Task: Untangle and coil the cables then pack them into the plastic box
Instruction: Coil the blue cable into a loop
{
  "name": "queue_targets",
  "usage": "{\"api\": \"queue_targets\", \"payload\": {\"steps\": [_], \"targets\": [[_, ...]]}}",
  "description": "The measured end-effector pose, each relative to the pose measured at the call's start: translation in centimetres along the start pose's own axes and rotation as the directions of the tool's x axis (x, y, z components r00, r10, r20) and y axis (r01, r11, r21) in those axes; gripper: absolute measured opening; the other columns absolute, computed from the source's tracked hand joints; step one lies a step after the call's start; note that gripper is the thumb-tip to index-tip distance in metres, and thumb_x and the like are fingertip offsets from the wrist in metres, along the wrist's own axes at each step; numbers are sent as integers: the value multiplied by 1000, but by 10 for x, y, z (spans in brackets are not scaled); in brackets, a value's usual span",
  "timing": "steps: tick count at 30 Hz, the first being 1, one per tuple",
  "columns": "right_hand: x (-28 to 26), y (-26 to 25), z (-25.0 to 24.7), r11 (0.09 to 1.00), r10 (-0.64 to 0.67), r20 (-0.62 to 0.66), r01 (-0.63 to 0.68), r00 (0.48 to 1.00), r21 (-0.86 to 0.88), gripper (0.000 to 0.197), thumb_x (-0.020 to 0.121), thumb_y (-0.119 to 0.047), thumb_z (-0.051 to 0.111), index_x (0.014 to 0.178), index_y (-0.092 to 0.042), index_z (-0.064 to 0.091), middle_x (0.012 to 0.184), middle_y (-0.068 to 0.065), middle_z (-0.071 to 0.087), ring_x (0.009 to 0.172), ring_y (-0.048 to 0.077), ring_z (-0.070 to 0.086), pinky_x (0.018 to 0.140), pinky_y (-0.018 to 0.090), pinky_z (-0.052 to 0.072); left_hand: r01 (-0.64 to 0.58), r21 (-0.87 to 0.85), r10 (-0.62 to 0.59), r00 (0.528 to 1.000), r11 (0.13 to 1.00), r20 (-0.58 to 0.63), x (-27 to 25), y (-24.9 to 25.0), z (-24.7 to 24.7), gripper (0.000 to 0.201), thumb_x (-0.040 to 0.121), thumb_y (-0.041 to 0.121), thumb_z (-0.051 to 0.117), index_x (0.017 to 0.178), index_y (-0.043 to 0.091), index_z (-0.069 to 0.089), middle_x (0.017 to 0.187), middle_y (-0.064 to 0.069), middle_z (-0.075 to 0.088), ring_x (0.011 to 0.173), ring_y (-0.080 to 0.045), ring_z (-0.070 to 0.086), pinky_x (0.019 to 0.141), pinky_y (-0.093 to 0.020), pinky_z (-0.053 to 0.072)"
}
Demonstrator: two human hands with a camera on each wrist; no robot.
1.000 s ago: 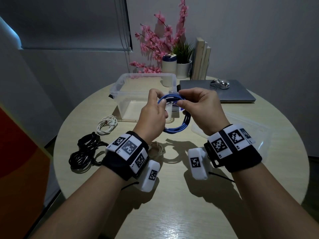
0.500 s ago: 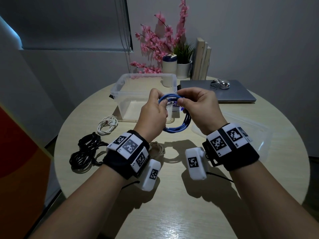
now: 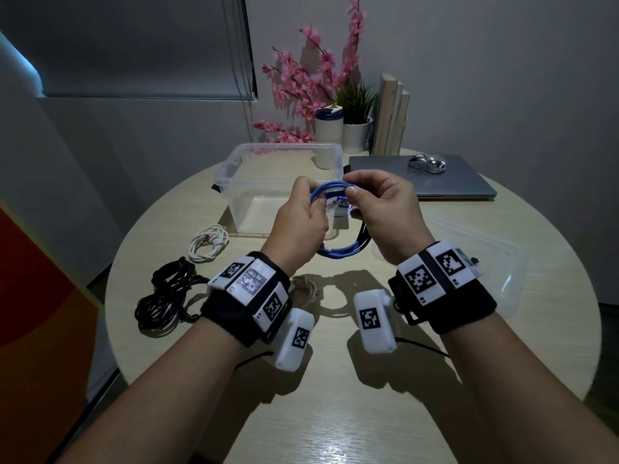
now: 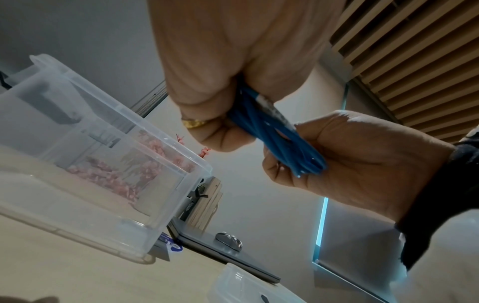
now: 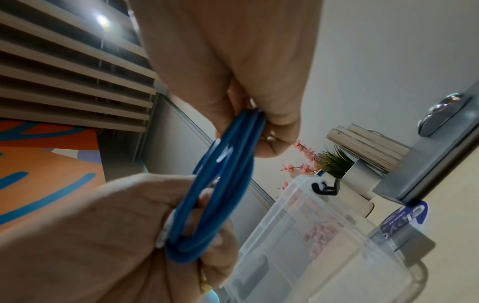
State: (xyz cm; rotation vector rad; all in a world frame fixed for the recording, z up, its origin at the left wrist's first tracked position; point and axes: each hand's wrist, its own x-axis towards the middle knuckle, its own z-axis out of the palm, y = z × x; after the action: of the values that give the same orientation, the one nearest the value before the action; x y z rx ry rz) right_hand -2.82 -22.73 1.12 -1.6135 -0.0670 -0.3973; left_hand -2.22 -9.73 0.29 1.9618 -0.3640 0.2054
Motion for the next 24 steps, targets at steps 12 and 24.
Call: {"api": "queue_targets", "payload": {"steps": [12, 24], "targets": [[2, -3, -3, 944, -107, 73, 125, 992, -307, 16, 94, -9, 51, 93, -17, 65, 87, 4, 67, 72, 10, 59, 66, 24, 49, -3, -32, 4, 1000, 999, 19, -3, -1, 1, 11, 102, 18, 34, 105, 14, 44, 69, -2, 51, 54, -14, 46, 49, -25, 39], [-4, -18, -8, 989, 141, 270, -120, 952, -91, 18, 98, -4, 43, 90, -10, 58, 84, 9, 58, 67, 17, 64, 55, 27, 51, 31, -59, -27, 997, 998, 69, 3, -5, -7, 14, 102, 15, 31, 101, 22, 42, 71, 0, 49, 60, -17, 44, 59, -36, 42]]}}
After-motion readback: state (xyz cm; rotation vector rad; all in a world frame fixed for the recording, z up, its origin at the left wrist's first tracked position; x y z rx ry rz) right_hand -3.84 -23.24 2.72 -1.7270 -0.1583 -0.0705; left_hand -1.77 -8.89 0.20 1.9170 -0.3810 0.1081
